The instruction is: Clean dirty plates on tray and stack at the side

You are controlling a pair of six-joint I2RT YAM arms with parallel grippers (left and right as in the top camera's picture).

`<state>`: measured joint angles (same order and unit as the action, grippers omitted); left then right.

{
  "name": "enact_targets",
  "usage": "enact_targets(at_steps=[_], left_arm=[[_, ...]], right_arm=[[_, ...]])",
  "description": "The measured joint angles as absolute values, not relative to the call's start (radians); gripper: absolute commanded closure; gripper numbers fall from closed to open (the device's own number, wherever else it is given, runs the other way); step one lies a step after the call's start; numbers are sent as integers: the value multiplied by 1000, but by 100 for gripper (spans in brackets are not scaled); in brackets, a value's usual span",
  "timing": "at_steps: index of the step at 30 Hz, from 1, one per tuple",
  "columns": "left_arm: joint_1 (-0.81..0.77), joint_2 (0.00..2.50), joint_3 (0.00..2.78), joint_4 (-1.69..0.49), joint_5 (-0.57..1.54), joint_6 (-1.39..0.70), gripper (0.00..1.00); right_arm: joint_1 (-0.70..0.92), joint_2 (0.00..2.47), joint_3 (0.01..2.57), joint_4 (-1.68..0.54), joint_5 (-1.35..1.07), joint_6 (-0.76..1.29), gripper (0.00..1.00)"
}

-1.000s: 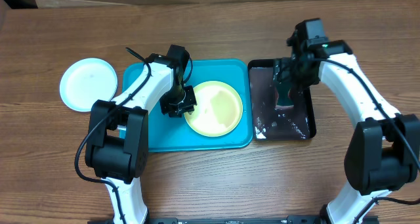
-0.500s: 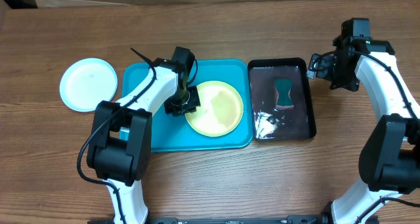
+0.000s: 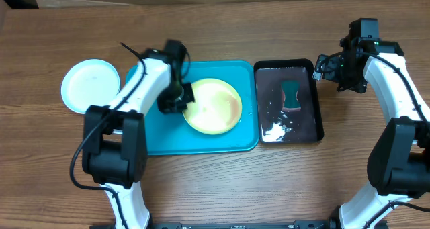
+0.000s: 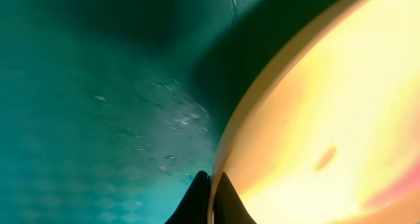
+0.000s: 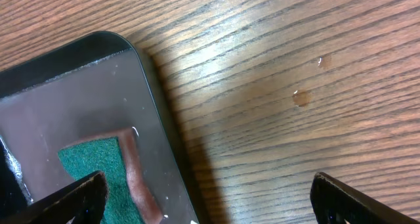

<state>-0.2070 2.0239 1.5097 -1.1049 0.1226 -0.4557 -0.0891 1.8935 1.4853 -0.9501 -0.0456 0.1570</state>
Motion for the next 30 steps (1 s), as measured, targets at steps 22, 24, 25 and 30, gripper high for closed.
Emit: enact_targets(at_steps=[22, 24, 25, 30], left_arm=[[-352, 2025, 1913, -1239, 35, -415, 96], [-386, 2025, 1951, -1250, 12, -416, 96], [-407, 2025, 1971, -1256, -4, -416, 96], [-519, 2025, 2054, -1275, -133, -426, 96]], right_arm=[[-89, 1893, 1486, -950, -46, 157, 0], [-89, 1893, 1485, -950, -46, 157, 0], [-89, 1893, 1486, -950, -46, 157, 0], [-89, 1893, 1485, -950, -45, 157, 0]])
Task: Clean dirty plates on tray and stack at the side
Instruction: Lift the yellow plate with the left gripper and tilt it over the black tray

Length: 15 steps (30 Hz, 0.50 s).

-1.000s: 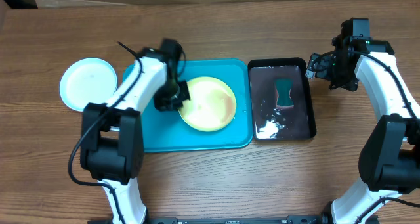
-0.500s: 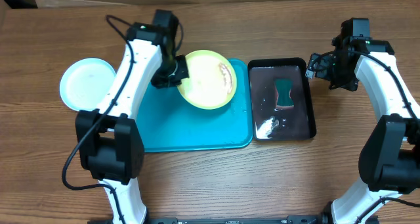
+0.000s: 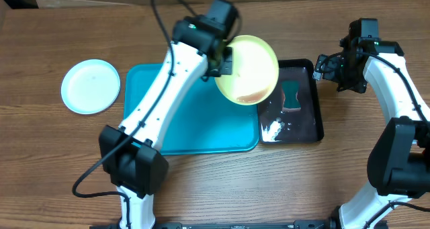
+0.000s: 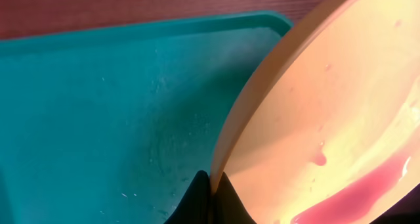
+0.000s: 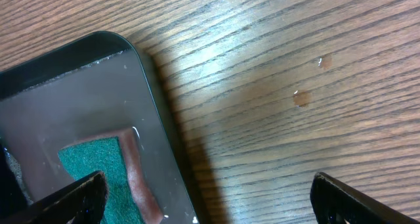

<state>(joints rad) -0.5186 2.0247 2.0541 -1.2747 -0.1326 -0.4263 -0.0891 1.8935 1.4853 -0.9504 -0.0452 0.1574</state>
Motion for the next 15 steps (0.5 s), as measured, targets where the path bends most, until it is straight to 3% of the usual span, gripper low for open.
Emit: enact_targets(at_steps=[15], left_arm=[[-862, 2025, 2077, -1311, -721, -473, 96]], right_arm=[[-89, 1893, 1485, -950, -46, 157, 0]])
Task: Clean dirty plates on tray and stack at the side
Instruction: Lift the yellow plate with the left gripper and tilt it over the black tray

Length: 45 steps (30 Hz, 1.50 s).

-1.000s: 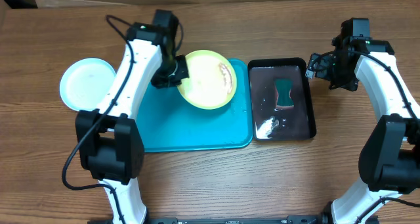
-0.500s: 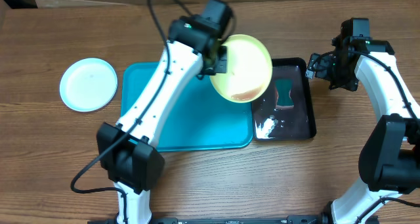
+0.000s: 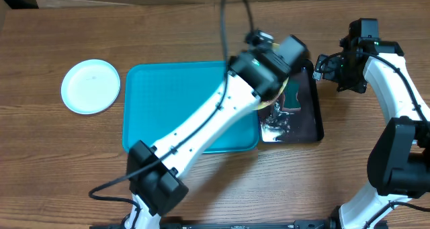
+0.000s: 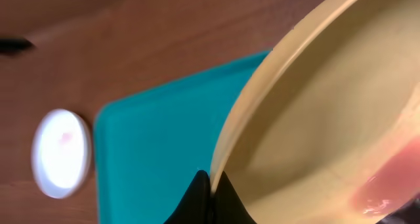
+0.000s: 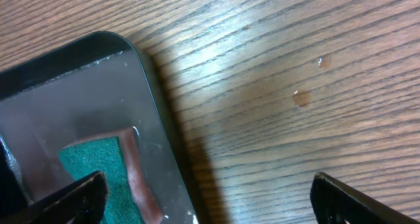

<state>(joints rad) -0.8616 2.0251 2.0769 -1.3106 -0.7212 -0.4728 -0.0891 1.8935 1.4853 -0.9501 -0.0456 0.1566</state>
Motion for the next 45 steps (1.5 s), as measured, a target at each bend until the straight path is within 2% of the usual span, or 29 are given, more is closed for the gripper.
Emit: enact_targets(at_steps=[9, 15, 24, 45], left_arm=[[-1056, 2025, 2077, -1310, -1123, -472, 96], [-1107, 2025, 2077, -1310, -1271, -472, 96], [-1111, 2025, 2077, -1286, -1322, -472, 96], [-1111, 2025, 2077, -1263, -1298, -472, 95]], right_arm=[[-89, 1893, 1485, -950, -46, 157, 0], [-89, 1893, 1486, -950, -46, 157, 0], [-89, 1893, 1485, -950, -46, 157, 0], [-89, 1893, 1485, -950, -46, 157, 0]])
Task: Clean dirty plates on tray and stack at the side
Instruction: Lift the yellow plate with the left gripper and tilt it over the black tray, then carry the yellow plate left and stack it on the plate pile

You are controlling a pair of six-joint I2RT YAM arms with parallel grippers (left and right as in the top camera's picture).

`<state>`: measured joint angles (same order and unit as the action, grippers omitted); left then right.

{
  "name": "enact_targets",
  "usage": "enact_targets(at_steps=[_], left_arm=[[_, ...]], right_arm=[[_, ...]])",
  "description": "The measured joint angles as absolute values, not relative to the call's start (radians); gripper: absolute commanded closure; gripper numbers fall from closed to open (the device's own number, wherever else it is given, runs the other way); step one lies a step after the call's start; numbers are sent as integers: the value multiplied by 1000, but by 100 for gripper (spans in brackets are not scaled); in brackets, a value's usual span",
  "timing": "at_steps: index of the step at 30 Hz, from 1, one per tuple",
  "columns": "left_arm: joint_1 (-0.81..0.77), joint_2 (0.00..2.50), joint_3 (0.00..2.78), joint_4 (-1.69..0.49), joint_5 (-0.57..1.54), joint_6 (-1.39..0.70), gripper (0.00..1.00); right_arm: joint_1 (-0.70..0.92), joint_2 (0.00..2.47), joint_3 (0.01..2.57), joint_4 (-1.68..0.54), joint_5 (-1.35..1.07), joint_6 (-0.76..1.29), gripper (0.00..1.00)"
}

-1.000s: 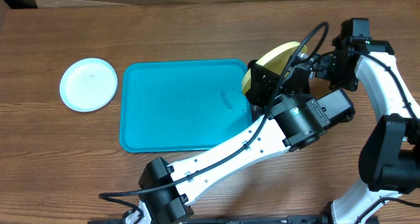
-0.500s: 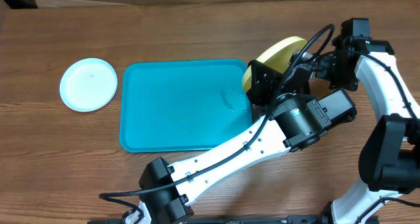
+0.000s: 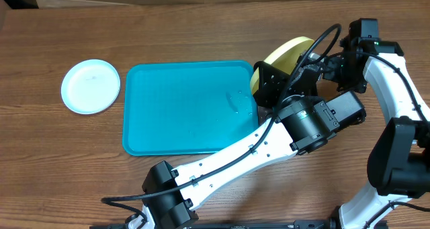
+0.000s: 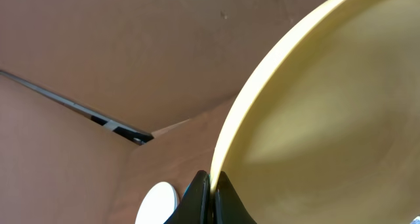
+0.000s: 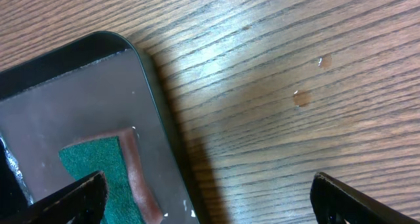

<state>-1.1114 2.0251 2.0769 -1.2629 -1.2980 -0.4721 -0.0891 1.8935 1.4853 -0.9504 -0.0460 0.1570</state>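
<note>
My left gripper (image 4: 211, 183) is shut on the rim of the yellow plate (image 4: 328, 112). The plate (image 3: 287, 54) is held up on edge over the far end of the black wash tray, and no red liquid shows on it in the left wrist view. The teal tray (image 3: 188, 108) holds no plates. A clean white plate (image 3: 91, 86) lies on the table to its left. My right gripper (image 5: 210, 207) stands open above the table at the black tray's (image 5: 79, 99) far right corner, where the green sponge (image 5: 98, 171) lies.
My left arm (image 3: 309, 121) stretches across the table and hides most of the black tray from the overhead camera. Small water drops (image 5: 300, 98) sit on the wood to the right of the tray.
My left arm has reached further right and turned its wrist, so the yellow plate now stands steeper over the black tray's far end. The pink liquid seen in it no longer shows. The right arm is unchanged.
First my left gripper was shut on the rim of the yellow plate lying on the teal tray. Then the plate was lifted and tilted, pink liquid pooling at its low edge. Later it hung over the black tray, and now it is upended there.
</note>
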Motion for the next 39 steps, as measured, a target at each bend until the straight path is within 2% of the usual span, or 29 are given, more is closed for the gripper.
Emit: enact_targets(at_steps=[9, 17, 28, 32, 39], left_arm=[[-1107, 2025, 2077, -1257, -1228, -476, 96], [-997, 2025, 2077, -1257, -866, -501, 96], [-623, 2025, 2077, -1257, -226, -501, 96], [-429, 2025, 2077, -1271, 31, -476, 96], [-123, 2025, 2077, -1340, 158, -463, 96]], right_arm=[[-89, 1893, 1485, -950, -46, 157, 0], [-89, 1893, 1485, -950, -46, 157, 0], [-89, 1893, 1485, -950, -48, 157, 0], [-89, 1893, 1485, -950, -48, 157, 0], [-89, 1893, 1485, -950, -47, 157, 0]])
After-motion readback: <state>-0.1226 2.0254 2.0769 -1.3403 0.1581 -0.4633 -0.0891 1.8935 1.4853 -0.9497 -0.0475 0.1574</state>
